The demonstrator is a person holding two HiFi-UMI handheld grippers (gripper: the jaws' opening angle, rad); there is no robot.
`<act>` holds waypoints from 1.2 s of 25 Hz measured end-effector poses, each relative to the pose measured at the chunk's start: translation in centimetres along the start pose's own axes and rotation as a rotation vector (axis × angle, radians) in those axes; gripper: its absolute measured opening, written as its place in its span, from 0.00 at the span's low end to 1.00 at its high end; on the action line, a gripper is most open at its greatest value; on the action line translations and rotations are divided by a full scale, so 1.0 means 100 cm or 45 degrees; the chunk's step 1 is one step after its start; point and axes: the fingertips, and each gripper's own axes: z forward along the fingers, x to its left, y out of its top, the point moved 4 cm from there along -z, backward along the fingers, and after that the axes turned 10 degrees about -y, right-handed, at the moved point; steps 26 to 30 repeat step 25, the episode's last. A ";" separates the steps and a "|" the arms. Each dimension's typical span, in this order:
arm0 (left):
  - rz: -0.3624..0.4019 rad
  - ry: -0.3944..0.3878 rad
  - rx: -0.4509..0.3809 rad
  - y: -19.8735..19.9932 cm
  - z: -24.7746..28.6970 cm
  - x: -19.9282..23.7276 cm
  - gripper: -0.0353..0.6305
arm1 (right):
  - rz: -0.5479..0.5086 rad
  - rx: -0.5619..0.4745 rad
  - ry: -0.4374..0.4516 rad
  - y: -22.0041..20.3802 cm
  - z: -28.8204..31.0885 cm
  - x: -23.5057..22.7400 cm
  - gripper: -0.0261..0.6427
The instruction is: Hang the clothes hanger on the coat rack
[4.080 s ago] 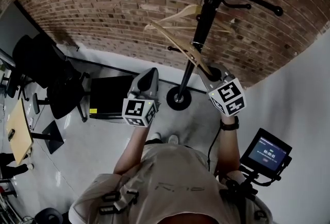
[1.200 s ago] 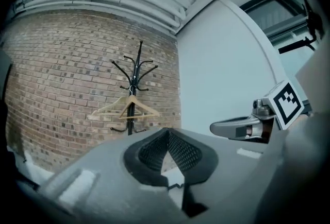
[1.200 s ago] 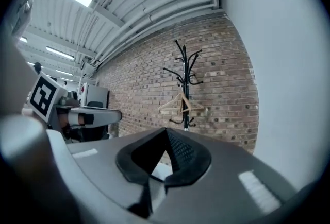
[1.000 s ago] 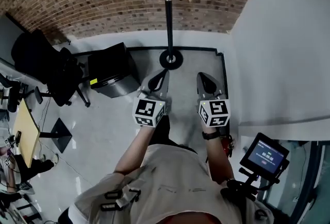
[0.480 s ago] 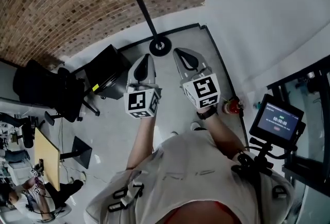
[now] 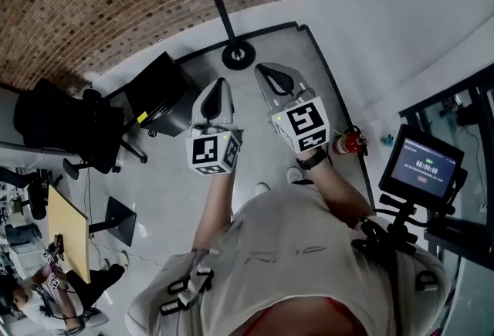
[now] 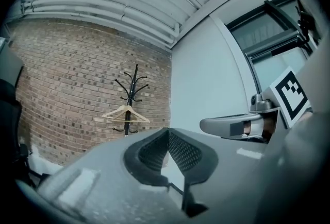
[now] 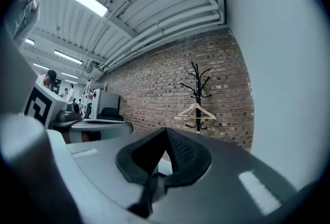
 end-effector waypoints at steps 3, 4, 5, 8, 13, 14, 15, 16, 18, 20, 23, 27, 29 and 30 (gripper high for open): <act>0.038 -0.008 -0.011 0.008 -0.002 -0.005 0.06 | -0.001 -0.001 -0.011 0.000 -0.001 -0.002 0.05; 0.044 -0.014 -0.007 0.010 -0.003 -0.007 0.06 | 0.001 0.001 -0.013 0.001 -0.001 0.000 0.05; 0.044 -0.019 -0.002 0.011 -0.005 -0.007 0.06 | 0.001 0.004 -0.013 0.002 -0.001 0.002 0.05; 0.027 -0.028 0.020 0.010 -0.007 -0.006 0.06 | 0.003 0.015 0.001 0.003 0.000 0.010 0.05; 0.009 -0.053 0.034 0.010 -0.005 -0.010 0.06 | 0.002 0.012 -0.003 0.004 0.002 0.011 0.05; 0.015 -0.058 0.033 0.011 -0.004 -0.011 0.06 | 0.003 0.009 -0.008 0.004 0.002 0.009 0.05; 0.018 -0.062 0.033 0.011 -0.003 -0.012 0.06 | 0.006 0.008 -0.013 0.004 0.002 0.008 0.05; 0.017 -0.067 0.033 0.010 -0.002 -0.013 0.06 | 0.008 0.009 -0.017 0.003 0.002 0.006 0.05; 0.001 -0.078 0.033 0.011 -0.002 -0.014 0.06 | 0.012 0.012 -0.024 0.002 0.002 0.004 0.05; -0.011 -0.091 0.032 0.013 -0.002 -0.014 0.06 | 0.017 0.019 -0.030 0.002 0.002 0.004 0.05; -0.011 -0.110 0.042 0.016 -0.003 -0.013 0.06 | 0.025 0.032 -0.045 0.004 0.001 0.006 0.05; -0.010 -0.123 0.051 0.019 -0.004 -0.012 0.06 | 0.031 0.039 -0.057 0.006 -0.001 0.009 0.05; -0.010 -0.123 0.051 0.019 -0.004 -0.012 0.06 | 0.031 0.039 -0.057 0.006 -0.001 0.009 0.05; -0.010 -0.123 0.051 0.019 -0.004 -0.012 0.06 | 0.031 0.039 -0.057 0.006 -0.001 0.009 0.05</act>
